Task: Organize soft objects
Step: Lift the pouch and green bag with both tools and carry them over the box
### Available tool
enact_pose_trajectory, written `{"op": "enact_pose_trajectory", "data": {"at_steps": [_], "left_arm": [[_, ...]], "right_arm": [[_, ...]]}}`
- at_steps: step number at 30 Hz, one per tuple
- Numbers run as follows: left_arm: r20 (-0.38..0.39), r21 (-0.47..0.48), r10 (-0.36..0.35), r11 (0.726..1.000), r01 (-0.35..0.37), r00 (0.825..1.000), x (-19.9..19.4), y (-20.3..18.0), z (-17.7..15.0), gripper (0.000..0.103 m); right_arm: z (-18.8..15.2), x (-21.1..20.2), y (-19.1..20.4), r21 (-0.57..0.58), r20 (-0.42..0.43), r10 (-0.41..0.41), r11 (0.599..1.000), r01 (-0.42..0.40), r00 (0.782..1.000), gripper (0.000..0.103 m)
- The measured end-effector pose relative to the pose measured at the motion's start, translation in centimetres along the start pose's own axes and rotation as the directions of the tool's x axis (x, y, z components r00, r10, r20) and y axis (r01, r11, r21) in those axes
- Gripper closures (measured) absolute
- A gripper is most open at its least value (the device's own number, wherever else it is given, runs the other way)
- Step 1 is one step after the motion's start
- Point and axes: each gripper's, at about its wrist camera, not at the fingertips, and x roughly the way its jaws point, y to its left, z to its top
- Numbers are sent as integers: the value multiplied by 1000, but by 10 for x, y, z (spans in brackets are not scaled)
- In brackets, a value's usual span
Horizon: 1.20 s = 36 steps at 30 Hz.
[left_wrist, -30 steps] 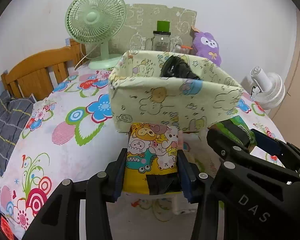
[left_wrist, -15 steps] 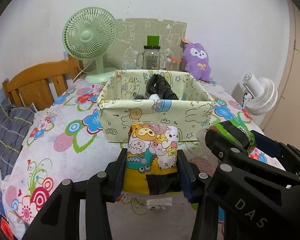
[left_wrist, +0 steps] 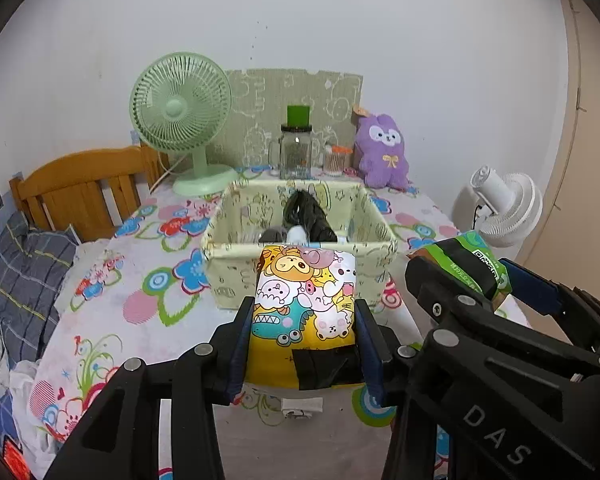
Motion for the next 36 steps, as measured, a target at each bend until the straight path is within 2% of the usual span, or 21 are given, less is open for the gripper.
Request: {"op": "enact_pose_trajectory", "data": {"at_steps": [18,36], "left_arm": [[63,36,-4,999,2,998,-20,-6,26,55],[72,36,-16,999,13,997,4,-1,47,55]], "right_arm": [[25,-23,6,-12,67,-10,1000,11,998,28],[47,-6,9,-17,92,-13,1000,15,996,28]]}}
